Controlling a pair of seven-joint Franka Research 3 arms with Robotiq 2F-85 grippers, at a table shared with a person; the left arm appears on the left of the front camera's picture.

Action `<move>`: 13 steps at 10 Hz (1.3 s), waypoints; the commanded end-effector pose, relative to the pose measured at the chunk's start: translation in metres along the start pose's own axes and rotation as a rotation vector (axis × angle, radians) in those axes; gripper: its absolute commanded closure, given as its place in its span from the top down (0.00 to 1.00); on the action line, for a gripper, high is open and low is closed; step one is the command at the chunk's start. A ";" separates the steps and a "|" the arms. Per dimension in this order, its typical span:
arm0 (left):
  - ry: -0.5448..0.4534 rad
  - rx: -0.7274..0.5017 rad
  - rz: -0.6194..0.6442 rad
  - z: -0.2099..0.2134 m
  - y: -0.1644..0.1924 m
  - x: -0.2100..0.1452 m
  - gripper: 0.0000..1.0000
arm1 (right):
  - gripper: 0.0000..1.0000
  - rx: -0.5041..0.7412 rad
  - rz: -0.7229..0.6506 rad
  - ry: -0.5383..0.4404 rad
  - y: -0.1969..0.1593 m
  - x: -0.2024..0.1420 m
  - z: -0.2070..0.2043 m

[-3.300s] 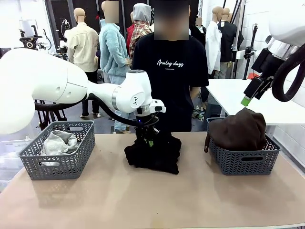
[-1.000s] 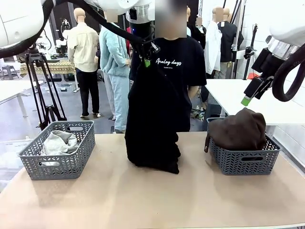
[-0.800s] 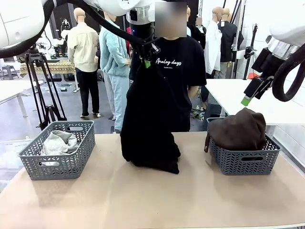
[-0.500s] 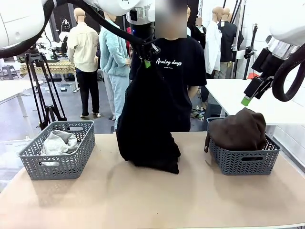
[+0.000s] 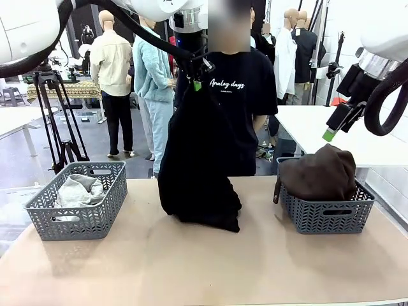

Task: Sort the tops and bottoms.
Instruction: Lift clothes from the center of the table with your left hand, then sort the clothes according to human instructions.

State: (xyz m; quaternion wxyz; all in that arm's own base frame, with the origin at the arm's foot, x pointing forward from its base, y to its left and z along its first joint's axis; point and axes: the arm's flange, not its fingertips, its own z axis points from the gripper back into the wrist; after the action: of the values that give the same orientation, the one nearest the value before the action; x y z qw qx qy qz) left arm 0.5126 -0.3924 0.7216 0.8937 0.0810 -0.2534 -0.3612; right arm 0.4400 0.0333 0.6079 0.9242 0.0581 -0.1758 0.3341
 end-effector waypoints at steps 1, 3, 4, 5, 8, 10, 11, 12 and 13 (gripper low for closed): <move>-0.007 0.001 0.003 0.005 0.002 0.000 0.00 | 1.00 -0.010 -0.004 0.013 0.001 -0.001 -0.001; -0.007 0.001 0.003 0.005 0.002 0.000 0.00 | 1.00 -0.010 -0.004 0.013 0.001 -0.001 -0.001; -0.007 0.001 0.003 0.005 0.002 0.000 0.00 | 1.00 -0.010 -0.004 0.013 0.001 -0.001 -0.001; -0.007 0.001 0.003 0.005 0.002 0.000 0.00 | 1.00 -0.010 -0.004 0.013 0.001 -0.001 -0.001; -0.007 0.001 0.003 0.005 0.002 0.000 0.00 | 1.00 -0.010 -0.004 0.013 0.001 -0.001 -0.001; -0.007 0.001 0.003 0.005 0.002 0.000 0.00 | 1.00 -0.010 -0.004 0.013 0.001 -0.001 -0.001; -0.007 0.001 0.003 0.005 0.002 0.000 0.00 | 1.00 -0.010 -0.004 0.013 0.001 -0.001 -0.001; -0.007 0.001 0.003 0.005 0.002 0.000 0.00 | 1.00 -0.010 -0.004 0.013 0.001 -0.001 -0.001; -0.007 0.001 0.003 0.005 0.002 0.000 0.00 | 1.00 -0.010 -0.004 0.013 0.001 -0.001 -0.001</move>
State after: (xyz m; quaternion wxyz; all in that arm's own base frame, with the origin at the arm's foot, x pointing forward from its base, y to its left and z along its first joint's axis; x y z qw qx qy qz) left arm 0.5126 -0.3924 0.7216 0.8937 0.0810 -0.2534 -0.3612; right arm 0.4400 0.0333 0.6079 0.9242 0.0581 -0.1758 0.3341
